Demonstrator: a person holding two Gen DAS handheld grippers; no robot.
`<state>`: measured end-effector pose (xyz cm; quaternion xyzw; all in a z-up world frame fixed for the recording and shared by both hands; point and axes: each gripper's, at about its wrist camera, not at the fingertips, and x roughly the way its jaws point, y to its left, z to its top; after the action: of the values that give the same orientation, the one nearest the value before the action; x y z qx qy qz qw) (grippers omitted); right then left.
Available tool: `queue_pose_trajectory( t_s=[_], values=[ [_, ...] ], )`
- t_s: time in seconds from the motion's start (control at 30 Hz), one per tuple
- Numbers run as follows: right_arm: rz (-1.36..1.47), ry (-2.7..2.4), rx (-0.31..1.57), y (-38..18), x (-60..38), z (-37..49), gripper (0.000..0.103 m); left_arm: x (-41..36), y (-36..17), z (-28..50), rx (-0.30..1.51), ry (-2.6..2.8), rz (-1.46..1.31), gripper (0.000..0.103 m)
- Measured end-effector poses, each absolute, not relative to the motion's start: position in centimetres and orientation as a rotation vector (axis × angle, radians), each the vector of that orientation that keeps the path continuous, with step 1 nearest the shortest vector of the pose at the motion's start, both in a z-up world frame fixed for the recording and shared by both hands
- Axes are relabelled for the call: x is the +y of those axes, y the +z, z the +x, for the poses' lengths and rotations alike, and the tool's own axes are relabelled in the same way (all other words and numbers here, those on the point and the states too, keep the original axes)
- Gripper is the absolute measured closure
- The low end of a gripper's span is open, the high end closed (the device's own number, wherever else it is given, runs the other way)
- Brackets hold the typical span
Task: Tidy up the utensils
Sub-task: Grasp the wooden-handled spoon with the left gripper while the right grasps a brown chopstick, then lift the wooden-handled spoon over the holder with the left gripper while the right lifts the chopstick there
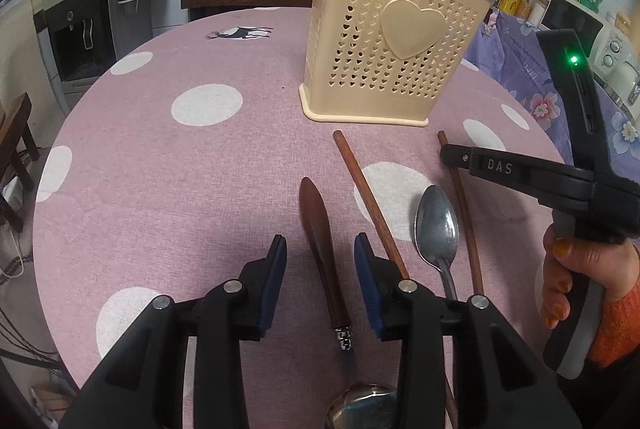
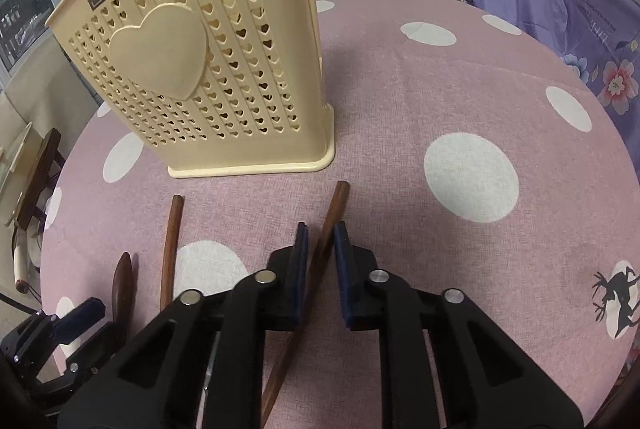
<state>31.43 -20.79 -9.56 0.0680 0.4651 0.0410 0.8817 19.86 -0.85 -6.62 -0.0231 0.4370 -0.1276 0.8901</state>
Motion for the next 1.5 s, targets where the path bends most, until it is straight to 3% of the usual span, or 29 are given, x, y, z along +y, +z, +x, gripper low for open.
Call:
queue_pose_trajectory(
  t_s=[0.4, 0.57, 1.07, 1.3, 1.5],
  values=[
    [-0.116, 0.182, 0.972, -9.2, -20.9, 29.5, 0.093, -0.8, -6.6, 20.5, 0.911, -0.264, -0.046, 0.065],
    [0.012, 0.156, 0.987, -9.3, -22.3, 29.6, 0.091, -1.2, -6.6, 20.6, 0.909, -0.26, -0.043, 0.064],
    [0.034, 0.081, 0.977, -9.4, -21.1, 29.2, 0.09, -2.3, -7.4, 21.9, 0.922, -0.209, 0.01, 0.06],
    [0.069, 0.093, 0.967, -9.5, -21.5, 29.5, 0.094, -2.8, -7.3, 22.3, 0.922, -0.203, 0.04, 0.085],
    [0.135, 0.137, 0.964, -9.5, -22.1, 29.7, 0.095, -2.7, -7.2, 22.6, 0.928, -0.225, 0.009, 0.086]
  ],
)
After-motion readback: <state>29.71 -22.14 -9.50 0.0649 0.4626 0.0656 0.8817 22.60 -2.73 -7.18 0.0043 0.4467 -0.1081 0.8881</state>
